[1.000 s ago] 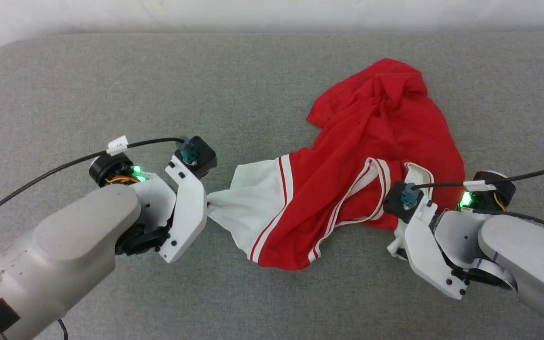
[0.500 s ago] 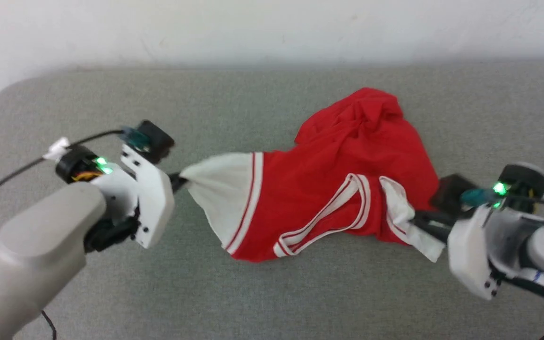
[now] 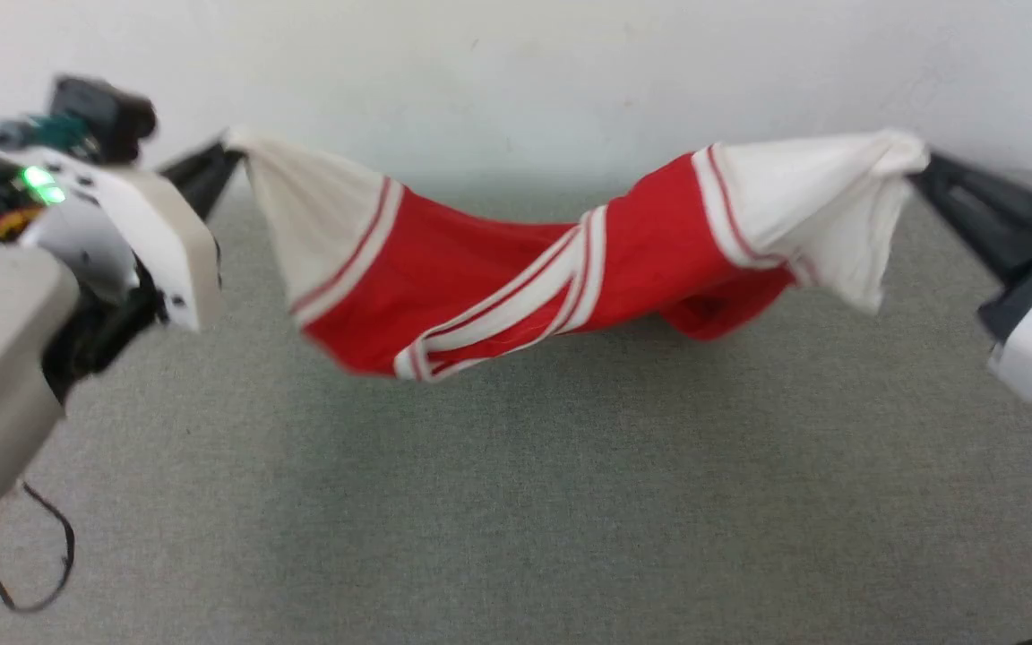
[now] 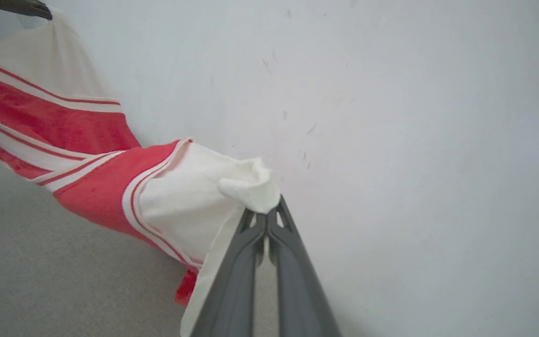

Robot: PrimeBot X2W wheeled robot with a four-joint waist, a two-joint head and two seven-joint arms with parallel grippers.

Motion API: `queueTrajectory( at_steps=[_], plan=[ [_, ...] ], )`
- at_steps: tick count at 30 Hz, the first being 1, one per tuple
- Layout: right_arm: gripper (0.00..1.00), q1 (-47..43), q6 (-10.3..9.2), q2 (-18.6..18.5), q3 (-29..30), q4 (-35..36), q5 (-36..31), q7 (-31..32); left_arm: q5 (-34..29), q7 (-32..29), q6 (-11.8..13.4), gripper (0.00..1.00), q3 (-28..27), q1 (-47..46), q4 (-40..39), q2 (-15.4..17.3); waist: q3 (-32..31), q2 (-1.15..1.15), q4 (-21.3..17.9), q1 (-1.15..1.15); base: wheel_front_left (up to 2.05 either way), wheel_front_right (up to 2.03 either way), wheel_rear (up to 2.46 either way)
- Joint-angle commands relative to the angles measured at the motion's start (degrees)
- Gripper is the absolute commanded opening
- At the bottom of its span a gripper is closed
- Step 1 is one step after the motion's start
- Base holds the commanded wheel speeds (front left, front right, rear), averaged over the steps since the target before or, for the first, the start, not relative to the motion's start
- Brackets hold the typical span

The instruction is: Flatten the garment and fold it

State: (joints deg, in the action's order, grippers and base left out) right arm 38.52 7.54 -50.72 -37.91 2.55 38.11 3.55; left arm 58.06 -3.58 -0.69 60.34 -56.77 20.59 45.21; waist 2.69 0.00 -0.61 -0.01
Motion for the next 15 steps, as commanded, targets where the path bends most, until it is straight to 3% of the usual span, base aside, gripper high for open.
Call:
queueTrajectory(
  at_steps=[1, 9, 15],
  plan=[
    [0.00, -0.20, -0.05, 1.26, 3.61, 0.01, -1.41, -1.07, 0.06, 1.34, 1.69, 0.00, -1.87, -2.42, 0.02, 0.15, -0.79, 0.00, -0.17, 0.01, 0.00, 0.00, 0.00],
    [0.00, 6.37, -0.05, 5.58, 11.42, -2.06, -6.54, -2.29, -0.22, 2.54, 2.89, 0.00, -5.39, -10.18, 2.65, -2.36, 0.08, 0.00, -0.19, 0.01, 0.00, 0.00, 0.00],
    [0.00, 17.97, -0.05, 8.42, 11.96, -7.59, -10.55, -2.17, -1.85, 3.57, 2.58, 0.00, -7.75, -19.15, 6.33, -4.74, 3.72, 0.00, -0.70, 0.01, 0.00, 0.00, 0.00]
  ],
)
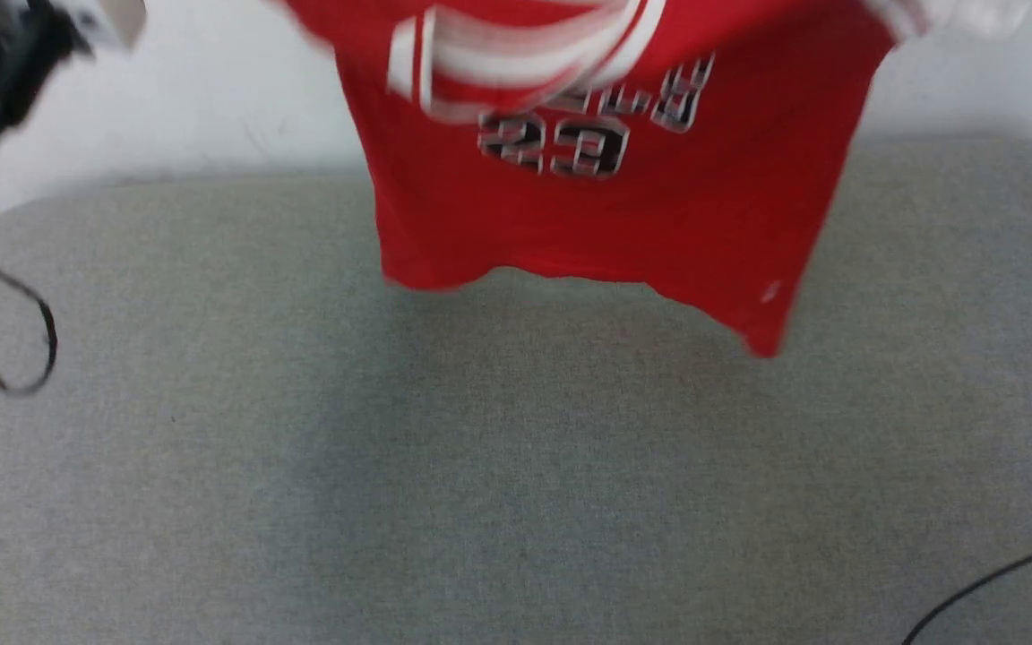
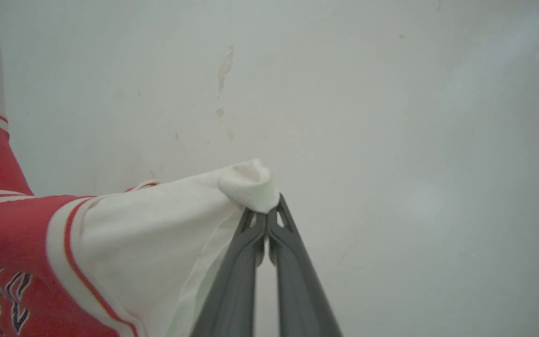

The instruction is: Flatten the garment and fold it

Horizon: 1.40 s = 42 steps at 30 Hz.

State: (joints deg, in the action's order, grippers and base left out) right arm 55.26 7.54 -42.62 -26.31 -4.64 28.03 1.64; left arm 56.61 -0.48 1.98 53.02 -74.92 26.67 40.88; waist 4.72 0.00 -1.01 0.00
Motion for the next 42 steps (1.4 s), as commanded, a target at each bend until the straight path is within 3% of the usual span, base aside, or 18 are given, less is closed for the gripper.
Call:
queueTrajectory(
  at_steps=[1, 11, 23, 30, 37, 42],
  plan=[
    [0.00, 3.62, -0.05, 1.11, 0.81, -2.02, -1.49, -0.66, -0.72, 0.86, -0.02, 0.00, -0.84, -2.58, 1.07, -0.94, 2.49, 0.00, -0.37, 0.00, 0.00, 0.00, 0.00],
    [0.00, 24.46, -0.05, 6.09, 0.39, -17.57, -10.16, -3.05, -6.73, 7.27, 1.24, 0.00, -3.57, -18.59, 9.25, -4.78, 12.63, 0.00, -0.32, 0.00, 0.00, 0.00, 0.00],
    [0.00, 40.26, -0.05, 9.63, 2.58, -32.39, -16.55, -9.60, -7.66, 12.97, 1.25, 0.00, -7.64, -28.95, 16.18, -5.41, 21.51, 0.00, -0.17, 0.00, 0.00, 0.00, 0.00],
    [0.00, 40.51, -0.05, 10.50, 1.88, -38.04, -17.46, -12.64, -7.08, 14.46, -0.31, 0.00, -8.46, -26.93, 17.63, -4.87, 22.35, 0.00, 0.77, 0.00, 0.00, 0.00, 0.00],
    [0.00, 32.63, -0.05, 11.48, -0.66, -40.31, -15.67, -15.93, -5.05, 15.38, -2.07, 0.00, -10.37, -17.15, 17.57, -5.47, 20.53, 0.00, 1.09, 0.00, 0.00, 0.00, 0.00],
    [0.00, 22.94, -0.05, 11.53, -1.50, -37.76, -13.09, -16.58, -5.11, 15.45, -1.87, 0.00, -17.62, -4.90, 11.98, -4.11, 18.14, 0.00, 0.68, 0.00, 0.00, 0.00, 0.00]
  ],
)
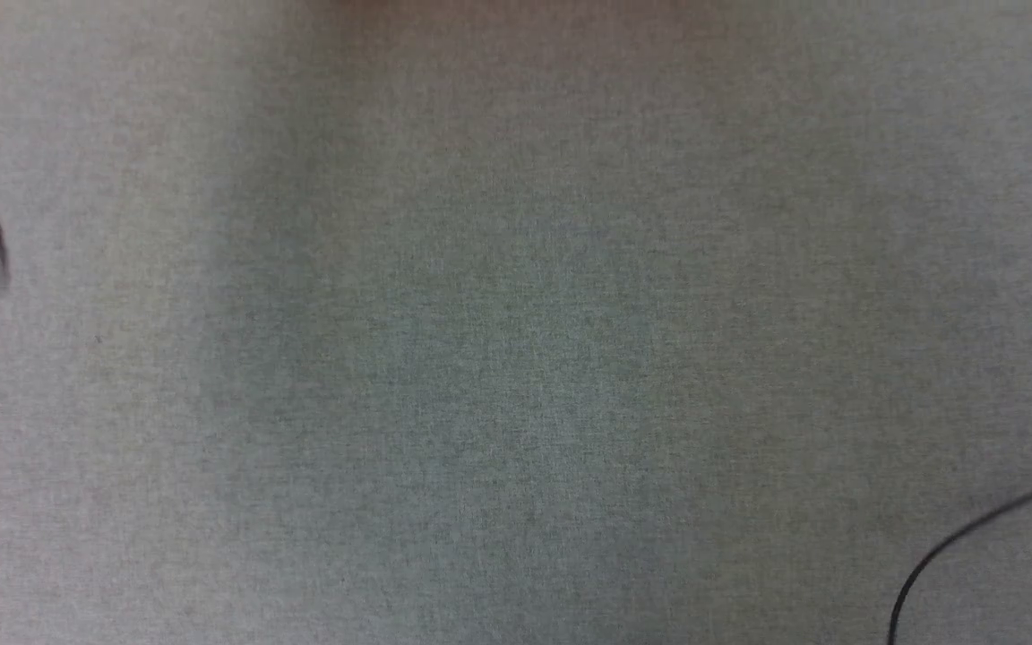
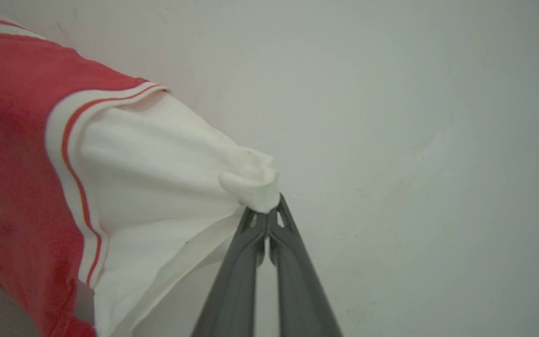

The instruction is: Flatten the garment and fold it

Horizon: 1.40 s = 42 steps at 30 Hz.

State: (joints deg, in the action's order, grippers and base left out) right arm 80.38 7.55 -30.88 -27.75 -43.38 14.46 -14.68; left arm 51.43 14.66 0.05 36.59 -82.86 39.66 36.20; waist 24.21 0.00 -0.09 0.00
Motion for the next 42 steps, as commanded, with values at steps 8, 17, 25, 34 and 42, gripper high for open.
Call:
queueTrajectory(
  at_steps=[8, 17, 25, 34, 42],
  plan=[
    [0.00, -25.64, -0.06, -3.01, 0.19, 14.63, 1.46, -0.30, -3.80, 0.33, 1.59, 0.00, -11.93, 31.90, -12.69, -0.25, -7.86, 0.00, -0.14, 0.00, 0.00, 0.00, 0.00],
    [0.00, -49.55, -0.06, -4.55, 3.84, 22.26, 1.85, -0.31, -5.50, 0.33, 3.08, 0.00, -17.71, 61.48, -18.46, -1.45, -15.16, 0.00, -1.40, 0.00, 0.00, 0.00, 0.00],
    [0.00, -66.98, -0.06, -5.97, 5.80, 24.99, 2.68, -0.31, -5.56, 0.33, 4.83, 0.00, -18.98, 78.56, -21.45, -1.92, -20.81, 0.00, -1.00, 0.00, 0.00, 0.00, 0.00],
    [0.00, -79.43, -0.06, -6.81, 7.45, 24.68, 3.08, -0.31, -4.42, 0.32, 7.88, 0.00, -18.53, 90.67, -22.32, -3.49, -23.65, 0.00, -0.20, 0.00, 0.00, 0.00, 0.00],
    [0.00, -88.28, -0.06, -7.80, 6.50, 23.04, 2.17, 0.50, -3.83, 0.33, 5.46, 0.00, -16.83, 94.05, -16.48, -5.73, -23.42, 0.00, 0.93, 0.00, 0.00, 0.00, 0.00]
  ],
)
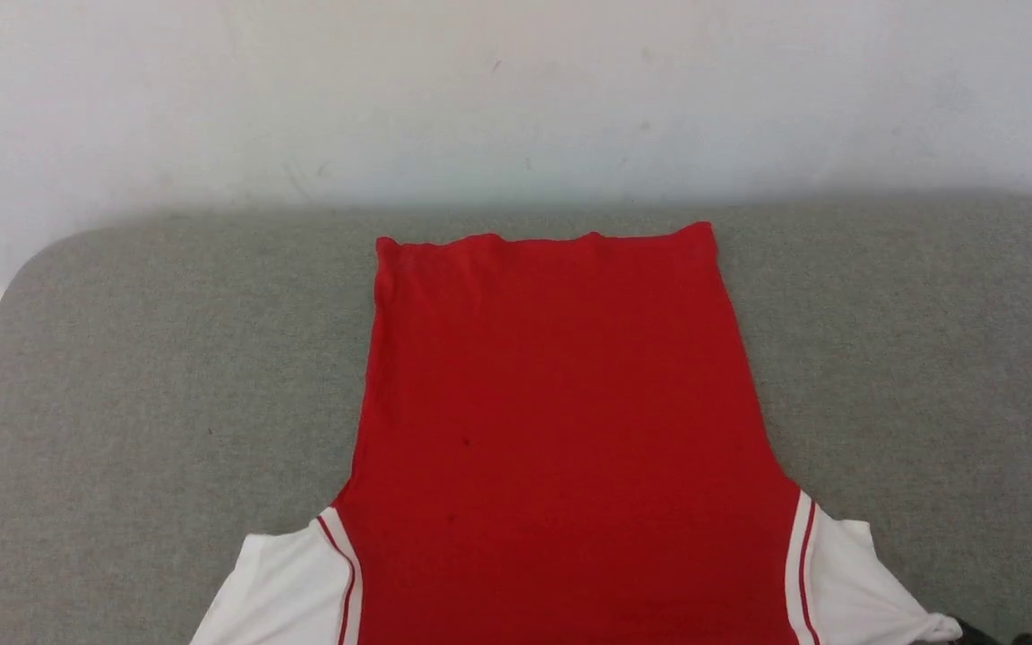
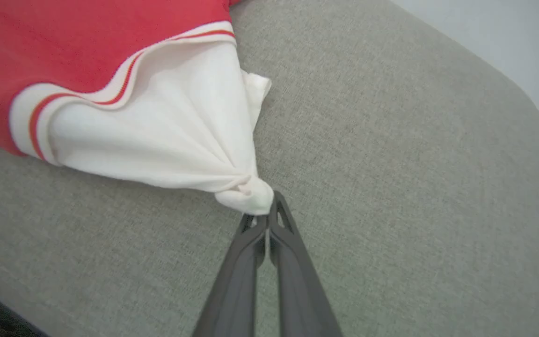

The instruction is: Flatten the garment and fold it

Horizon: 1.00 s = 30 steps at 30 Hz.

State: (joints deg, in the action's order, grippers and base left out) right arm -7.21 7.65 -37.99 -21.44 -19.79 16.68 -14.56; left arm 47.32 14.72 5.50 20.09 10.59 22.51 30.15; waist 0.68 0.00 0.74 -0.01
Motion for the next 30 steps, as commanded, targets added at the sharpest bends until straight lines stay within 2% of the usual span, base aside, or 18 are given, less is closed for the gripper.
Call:
queueTrajectory(
  at_steps=[1, 6, 7, 8, 9, 14, 19, 23, 26, 30],
  plan=[
    [0.00, -1.47, -0.16, -0.83, -0.03, -0.65, -0.17, 0.52, -0.19, 0.26, -0.17, 0.00, 0.19, 0.61, 1.44, 0.34, 0.27, 0.00, 0.23, 0.01, 0.00, 0.00, 0.00],
    [0.00, -3.14, -0.16, -0.06, -0.74, -0.58, -0.27, 1.20, -0.93, 0.27, -0.92, 0.00, 0.24, -0.57, 3.16, -0.61, 0.67, 0.00, 0.67, 0.01, 0.00, 0.00, 0.00],
    [0.13, -3.12, -0.16, 0.24, -0.52, -0.44, -0.04, 1.37, -1.10, 0.27, -1.00, 0.00, 0.00, -0.79, 3.16, -0.76, 0.68, 0.00, 0.70, 0.01, 0.00, 0.00, 0.00],
    [0.45, -2.94, -0.16, 0.47, -0.04, -0.24, 0.24, 1.47, -1.47, 0.27, -1.03, 0.00, -0.35, -1.01, 2.95, -0.82, 0.65, 0.00, 0.69, 0.01, 0.00, 0.00, 0.00],
    [1.00, -2.76, -0.16, 0.55, 0.33, 0.01, 0.37, 1.91, -1.91, 0.27, -1.05, 0.00, -0.63, -1.16, 2.68, -0.87, 0.58, 0.00, 0.67, 0.01, 0.00, 0.00, 0.00],
    [1.00, -0.90, -0.16, 0.34, 4.61, 4.28, 1.53, 4.23, -3.70, 0.27, -0.93, 0.00, -2.73, -0.84, -0.30, -1.36, 0.19, 0.00, 0.24, 0.01, 0.00, 0.00, 0.00],
    [1.00, 2.65, -0.16, -1.35, 12.43, 13.32, 2.42, 6.85, -6.15, 0.28, -0.32, 0.00, -3.91, 0.06, -4.61, -1.95, 0.38, 0.00, 0.47, 0.01, 0.00, 0.00, 0.00],
    [1.00, 9.37, -0.16, -2.68, 16.58, 19.73, 3.51, 10.06, -8.43, 0.28, 0.28, 0.00, -3.58, -0.55, -7.80, -2.01, 1.44, 0.00, 1.99, 0.01, 0.00, 0.00, 0.00],
    [1.00, 17.38, -0.16, -2.31, 17.55, 21.34, 5.98, 13.60, -9.87, 0.28, 0.66, 0.00, -3.41, -1.88, -10.01, -2.04, 3.14, 0.00, 3.73, 0.01, 0.00, 0.00, 0.00],
    [1.00, 29.34, -0.16, -3.10, 13.66, 20.23, 8.45, 21.98, -11.58, 0.28, 0.82, 0.00, -2.44, -4.18, -12.48, -2.68, 5.93, 0.00, 6.52, 0.01, 0.00, 0.00, 0.00]
  ],
)
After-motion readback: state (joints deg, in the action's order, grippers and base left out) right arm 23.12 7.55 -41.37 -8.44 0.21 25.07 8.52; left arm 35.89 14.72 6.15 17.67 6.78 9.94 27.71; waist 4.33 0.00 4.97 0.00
